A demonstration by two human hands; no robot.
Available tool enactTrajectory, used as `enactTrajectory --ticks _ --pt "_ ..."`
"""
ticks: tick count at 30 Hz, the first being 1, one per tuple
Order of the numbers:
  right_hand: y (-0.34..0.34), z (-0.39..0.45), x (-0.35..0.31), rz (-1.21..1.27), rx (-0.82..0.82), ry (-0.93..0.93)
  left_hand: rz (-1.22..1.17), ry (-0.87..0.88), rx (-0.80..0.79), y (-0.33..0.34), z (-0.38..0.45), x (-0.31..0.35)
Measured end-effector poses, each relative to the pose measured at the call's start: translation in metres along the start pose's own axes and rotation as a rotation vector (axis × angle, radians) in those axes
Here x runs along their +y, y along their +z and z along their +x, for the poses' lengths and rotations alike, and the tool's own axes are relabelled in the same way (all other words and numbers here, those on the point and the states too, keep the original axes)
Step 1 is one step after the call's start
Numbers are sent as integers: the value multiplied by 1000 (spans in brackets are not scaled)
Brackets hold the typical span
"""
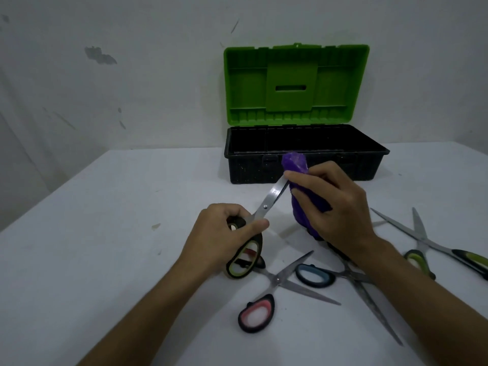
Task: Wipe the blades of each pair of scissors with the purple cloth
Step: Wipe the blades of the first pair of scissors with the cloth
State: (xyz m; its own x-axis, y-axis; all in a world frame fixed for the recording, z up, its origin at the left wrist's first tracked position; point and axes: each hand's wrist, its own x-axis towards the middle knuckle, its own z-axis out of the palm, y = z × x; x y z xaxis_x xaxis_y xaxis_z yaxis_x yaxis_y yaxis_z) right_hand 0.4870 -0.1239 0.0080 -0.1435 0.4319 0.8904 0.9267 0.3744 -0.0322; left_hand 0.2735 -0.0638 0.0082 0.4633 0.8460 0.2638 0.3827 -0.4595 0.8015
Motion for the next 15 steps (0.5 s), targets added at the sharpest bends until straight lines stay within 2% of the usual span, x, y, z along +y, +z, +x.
enactTrajectory --ticks 4,10,15 --pt "1 -2 -3 -37 20 -3 -107 -21 16 0 1 2" --pt "10 -6 -5 -51 -128 -127 -20 13 46 1 -1 1" --pt "4 2 8 -105 -63 40 32 62 66 -3 0 -3"
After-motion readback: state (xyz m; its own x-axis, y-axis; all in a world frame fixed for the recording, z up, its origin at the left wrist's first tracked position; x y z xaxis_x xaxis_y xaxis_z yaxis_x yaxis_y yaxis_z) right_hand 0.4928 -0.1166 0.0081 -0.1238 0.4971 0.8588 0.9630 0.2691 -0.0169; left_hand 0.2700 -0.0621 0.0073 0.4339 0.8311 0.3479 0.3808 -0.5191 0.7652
